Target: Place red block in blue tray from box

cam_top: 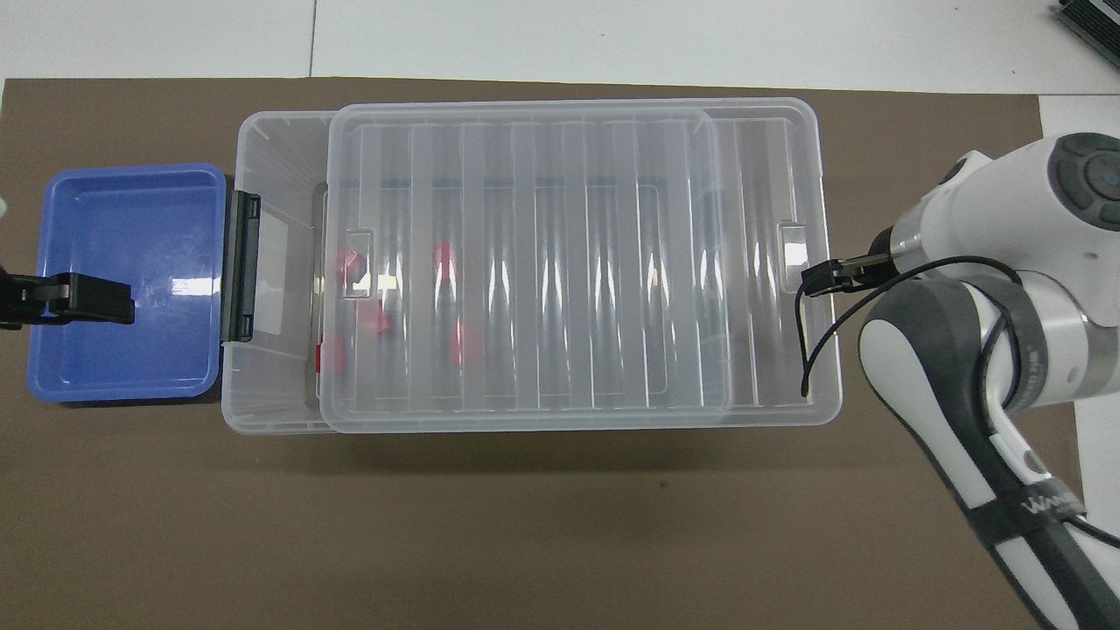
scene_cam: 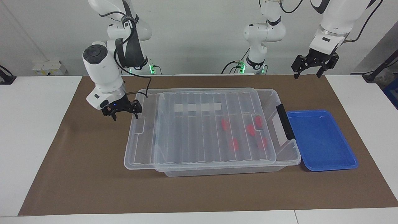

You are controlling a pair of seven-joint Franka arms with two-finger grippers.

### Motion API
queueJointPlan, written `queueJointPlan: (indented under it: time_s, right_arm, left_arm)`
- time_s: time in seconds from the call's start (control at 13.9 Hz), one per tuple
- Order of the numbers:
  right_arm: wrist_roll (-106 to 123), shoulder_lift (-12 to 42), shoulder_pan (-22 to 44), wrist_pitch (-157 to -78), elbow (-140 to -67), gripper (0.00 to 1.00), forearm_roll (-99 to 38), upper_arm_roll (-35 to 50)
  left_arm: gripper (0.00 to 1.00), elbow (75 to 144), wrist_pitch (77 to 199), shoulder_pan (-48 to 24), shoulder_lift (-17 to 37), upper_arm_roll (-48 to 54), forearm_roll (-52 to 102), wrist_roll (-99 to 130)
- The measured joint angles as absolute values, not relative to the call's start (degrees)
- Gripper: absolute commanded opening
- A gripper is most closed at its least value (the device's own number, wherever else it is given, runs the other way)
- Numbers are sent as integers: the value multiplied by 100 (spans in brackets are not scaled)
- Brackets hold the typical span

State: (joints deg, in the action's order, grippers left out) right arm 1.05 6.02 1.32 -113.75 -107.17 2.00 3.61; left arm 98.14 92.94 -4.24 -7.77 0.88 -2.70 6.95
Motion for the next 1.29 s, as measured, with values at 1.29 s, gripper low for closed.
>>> queueJointPlan:
  time_s: [1.29]
  right_arm:
    - [2816,567,-796,-11551,-10841,100,202,351]
  left_arm:
    - [100,11484,12822,-1640,809,121,-724,4770]
